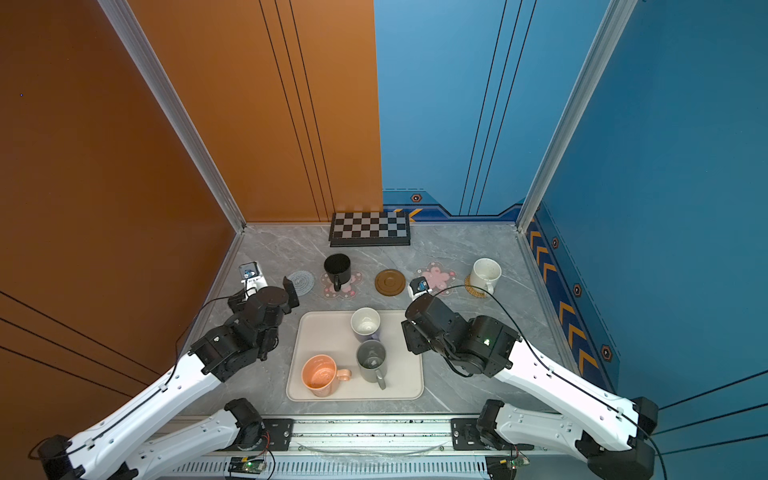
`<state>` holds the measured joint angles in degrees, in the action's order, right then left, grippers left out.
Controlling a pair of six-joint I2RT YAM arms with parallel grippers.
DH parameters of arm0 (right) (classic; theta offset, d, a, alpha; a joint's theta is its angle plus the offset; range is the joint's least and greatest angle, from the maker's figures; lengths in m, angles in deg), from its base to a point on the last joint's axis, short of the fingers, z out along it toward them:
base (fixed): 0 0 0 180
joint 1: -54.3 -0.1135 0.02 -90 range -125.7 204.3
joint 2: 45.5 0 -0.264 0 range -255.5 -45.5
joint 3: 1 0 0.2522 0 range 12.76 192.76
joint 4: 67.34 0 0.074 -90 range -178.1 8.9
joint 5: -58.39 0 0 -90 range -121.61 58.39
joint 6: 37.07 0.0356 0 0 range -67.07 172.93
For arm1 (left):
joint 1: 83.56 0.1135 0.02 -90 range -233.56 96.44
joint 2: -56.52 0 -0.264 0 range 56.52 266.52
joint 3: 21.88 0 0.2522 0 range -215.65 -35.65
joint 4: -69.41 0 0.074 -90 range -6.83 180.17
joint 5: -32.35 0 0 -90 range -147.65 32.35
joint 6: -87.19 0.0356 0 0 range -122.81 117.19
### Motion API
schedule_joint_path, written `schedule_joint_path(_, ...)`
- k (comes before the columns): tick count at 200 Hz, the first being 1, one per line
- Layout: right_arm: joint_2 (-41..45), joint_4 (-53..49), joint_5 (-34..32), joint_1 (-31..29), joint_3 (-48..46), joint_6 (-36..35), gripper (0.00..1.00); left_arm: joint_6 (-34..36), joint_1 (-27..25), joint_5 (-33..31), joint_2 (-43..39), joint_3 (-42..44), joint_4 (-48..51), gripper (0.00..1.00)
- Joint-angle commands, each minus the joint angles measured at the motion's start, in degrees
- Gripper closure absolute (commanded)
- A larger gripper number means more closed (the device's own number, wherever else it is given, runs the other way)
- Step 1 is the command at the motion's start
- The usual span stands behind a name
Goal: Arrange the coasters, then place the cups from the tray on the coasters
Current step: 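Raise the left gripper back while the right gripper moves toward the grey mug, then lower the right gripper into the grey mug on the tray and grip its rim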
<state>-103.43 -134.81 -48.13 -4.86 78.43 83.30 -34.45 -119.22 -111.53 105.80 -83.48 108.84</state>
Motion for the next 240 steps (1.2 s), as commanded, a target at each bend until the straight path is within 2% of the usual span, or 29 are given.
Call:
schedule_joint_path(1,2.0,-2.7,-0.8,-2.5,-0.8,3.1,0.34,-5.1,4.8,4.6,-2.6,1.8,2.6,0.02)
schedule_joint_path(44,4.0,-5.0,-1.3,-6.6,-2.4,7.6,0.34,2.8,6.1,7.0,-3.6,1.5,2.4,0.02)
schedule_joint_path(81,4.7,-5.4,-1.6,-13.9,-4.7,11.8,0.34,0.5,6.7,7.2,-2.7,1.4,2.6,0.02)
schedule_joint_path(124,1.5,-5.3,-0.5,-20.7,-5.5,12.7,0.34,3.2,7.1,15.0,1.3,-1.0,4.9,0.02)
schedule_joint_path(172,-2.8,0.2,4.5,-20.4,-8.3,10.1,0.33,0.1,8.1,16.0,4.2,-2.4,8.3,0.02)
schedule_joint_path(191,-5.2,2.9,7.0,-19.0,-9.6,8.9,0.33,0.8,8.8,18.5,4.5,-2.7,8.4,0.02)
schedule_joint_path(240,-8.6,10.3,13.2,-13.6,-13.2,4.2,0.34,0.2,10.5,19.8,4.7,-1.8,9.6,0.02)
